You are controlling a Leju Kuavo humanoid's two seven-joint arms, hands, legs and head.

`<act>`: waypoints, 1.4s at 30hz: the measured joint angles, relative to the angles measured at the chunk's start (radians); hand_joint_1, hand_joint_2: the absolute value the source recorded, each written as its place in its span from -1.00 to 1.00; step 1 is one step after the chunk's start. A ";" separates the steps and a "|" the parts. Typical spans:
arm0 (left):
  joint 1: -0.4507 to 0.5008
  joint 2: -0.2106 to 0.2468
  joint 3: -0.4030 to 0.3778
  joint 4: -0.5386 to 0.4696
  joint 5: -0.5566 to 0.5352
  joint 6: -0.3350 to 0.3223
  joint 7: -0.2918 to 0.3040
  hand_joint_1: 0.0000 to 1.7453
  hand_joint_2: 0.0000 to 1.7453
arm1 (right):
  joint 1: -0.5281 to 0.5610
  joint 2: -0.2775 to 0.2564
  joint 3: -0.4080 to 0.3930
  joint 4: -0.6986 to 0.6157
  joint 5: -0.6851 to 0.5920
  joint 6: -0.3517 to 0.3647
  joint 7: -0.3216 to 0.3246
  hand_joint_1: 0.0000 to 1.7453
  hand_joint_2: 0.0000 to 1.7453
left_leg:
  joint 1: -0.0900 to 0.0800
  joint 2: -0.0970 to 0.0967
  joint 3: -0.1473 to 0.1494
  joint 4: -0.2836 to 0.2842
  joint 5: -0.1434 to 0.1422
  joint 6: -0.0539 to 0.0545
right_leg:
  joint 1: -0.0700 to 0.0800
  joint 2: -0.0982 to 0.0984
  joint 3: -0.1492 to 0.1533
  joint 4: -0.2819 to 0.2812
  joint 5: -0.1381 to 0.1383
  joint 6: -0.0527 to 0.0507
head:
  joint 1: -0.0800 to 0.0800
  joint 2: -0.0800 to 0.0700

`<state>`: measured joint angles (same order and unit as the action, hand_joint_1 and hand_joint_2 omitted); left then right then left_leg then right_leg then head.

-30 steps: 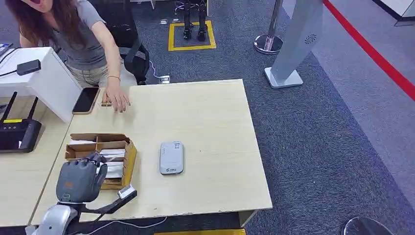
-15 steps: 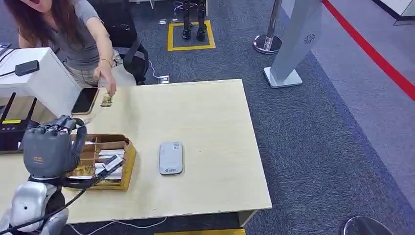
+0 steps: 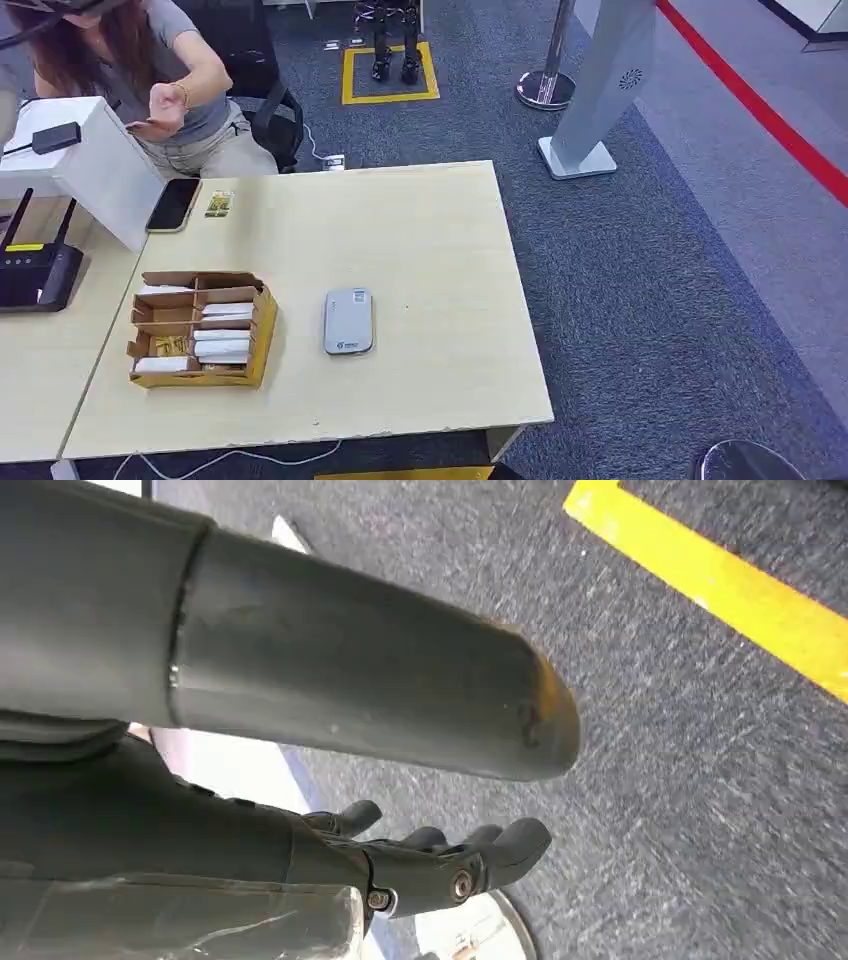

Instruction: Pass the card to the sensor for recognition and then transmit it.

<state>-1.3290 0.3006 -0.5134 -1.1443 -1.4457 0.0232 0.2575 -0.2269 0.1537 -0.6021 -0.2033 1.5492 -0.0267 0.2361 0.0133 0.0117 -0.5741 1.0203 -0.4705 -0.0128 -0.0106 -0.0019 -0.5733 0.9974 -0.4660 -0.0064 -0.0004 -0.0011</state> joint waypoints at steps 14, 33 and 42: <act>-0.020 -0.028 -0.085 0.392 -0.063 0.147 -0.052 1.00 1.00 | 0.000 0.003 0.054 0.001 0.000 0.009 0.000 -1.00 -1.00 | 0.000 0.000 -0.002 0.000 0.000 0.000 | 0.000 0.000 -0.001 0.001 -0.001 0.000 | 0.000 0.000; -0.027 -0.054 -0.100 0.535 -0.078 0.160 -0.061 1.00 1.00 | 0.008 0.006 0.055 0.002 -0.003 0.007 0.008 -1.00 -1.00 | 0.000 0.000 -0.002 0.000 0.000 0.000 | 0.000 0.000 -0.001 0.001 -0.001 0.000 | 0.000 0.000; -0.033 -0.058 -0.100 0.567 -0.080 0.193 -0.050 -1.00 1.00 | 0.014 0.006 0.055 0.002 -0.003 0.001 0.013 -1.00 -1.00 | 0.000 0.000 -0.002 0.000 0.000 0.000 | 0.000 0.000 -0.001 0.001 -0.001 0.000 | 0.000 0.000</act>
<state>-1.3623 0.2422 -0.6130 -0.5776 -1.5259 0.2159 0.2075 -0.2132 0.1602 -0.5470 -0.2014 1.5457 -0.0255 0.2491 0.0136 0.0113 -0.5764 1.0201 -0.4706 -0.0129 -0.0105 -0.0019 -0.5746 0.9981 -0.4665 -0.0067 -0.0008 -0.0011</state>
